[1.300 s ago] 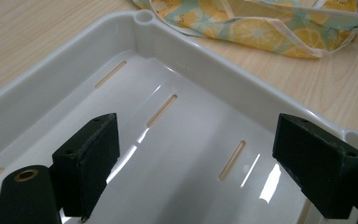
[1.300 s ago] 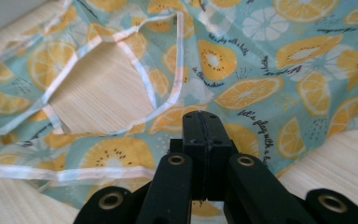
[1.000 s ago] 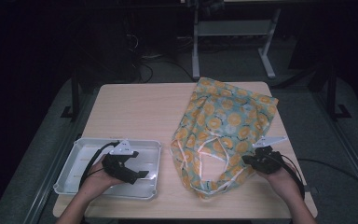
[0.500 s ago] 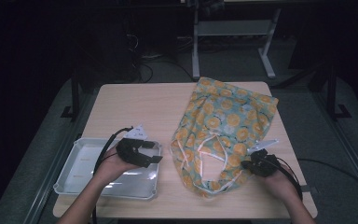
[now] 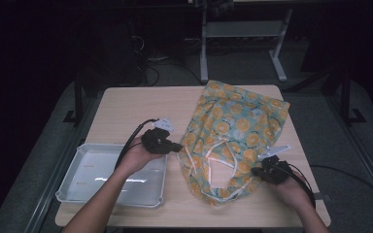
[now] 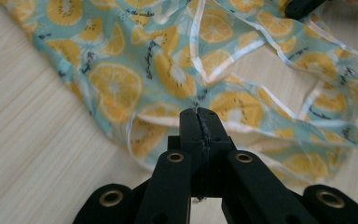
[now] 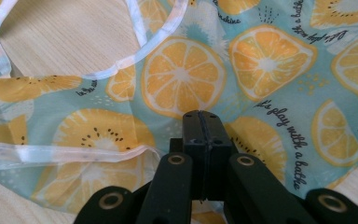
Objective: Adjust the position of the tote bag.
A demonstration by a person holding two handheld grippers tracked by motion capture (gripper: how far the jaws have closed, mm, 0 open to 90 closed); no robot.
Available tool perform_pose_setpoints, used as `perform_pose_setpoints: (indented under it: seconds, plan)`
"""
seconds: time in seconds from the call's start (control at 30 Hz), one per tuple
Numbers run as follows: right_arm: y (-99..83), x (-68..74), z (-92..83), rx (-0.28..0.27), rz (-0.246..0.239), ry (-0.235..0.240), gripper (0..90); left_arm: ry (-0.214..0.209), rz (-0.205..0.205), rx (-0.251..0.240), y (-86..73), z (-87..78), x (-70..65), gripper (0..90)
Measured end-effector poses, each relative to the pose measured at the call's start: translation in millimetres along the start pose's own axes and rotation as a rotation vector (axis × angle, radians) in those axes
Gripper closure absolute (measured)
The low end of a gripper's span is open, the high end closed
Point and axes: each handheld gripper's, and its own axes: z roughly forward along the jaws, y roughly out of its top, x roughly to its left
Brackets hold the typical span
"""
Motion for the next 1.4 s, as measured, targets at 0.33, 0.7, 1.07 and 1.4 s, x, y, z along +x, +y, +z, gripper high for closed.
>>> perform_pose_setpoints:
  seconds: [0.33,0.7,1.07,1.4]
  plan:
    - [-0.5,-0.1,-0.1,0.0,-0.01,0.001,89.4,0.025,0.023,0.053,22.4,34.7,8.5,89.7]
    - [-1.1,-0.7,-0.7,0.001,-0.013,0.006,89.5,0.108,0.022,0.196,26.4,73.9,20.4,89.7]
    - [-0.9,0.1,-1.2,0.006,-0.027,0.001,89.5,0.119,0.022,0.265,24.0,84.3,17.6,89.8]
    - [-1.9,0.0,-4.0,0.034,-0.047,-0.009,89.5,0.097,0.057,0.322,22.7,81.5,4.1,90.0]
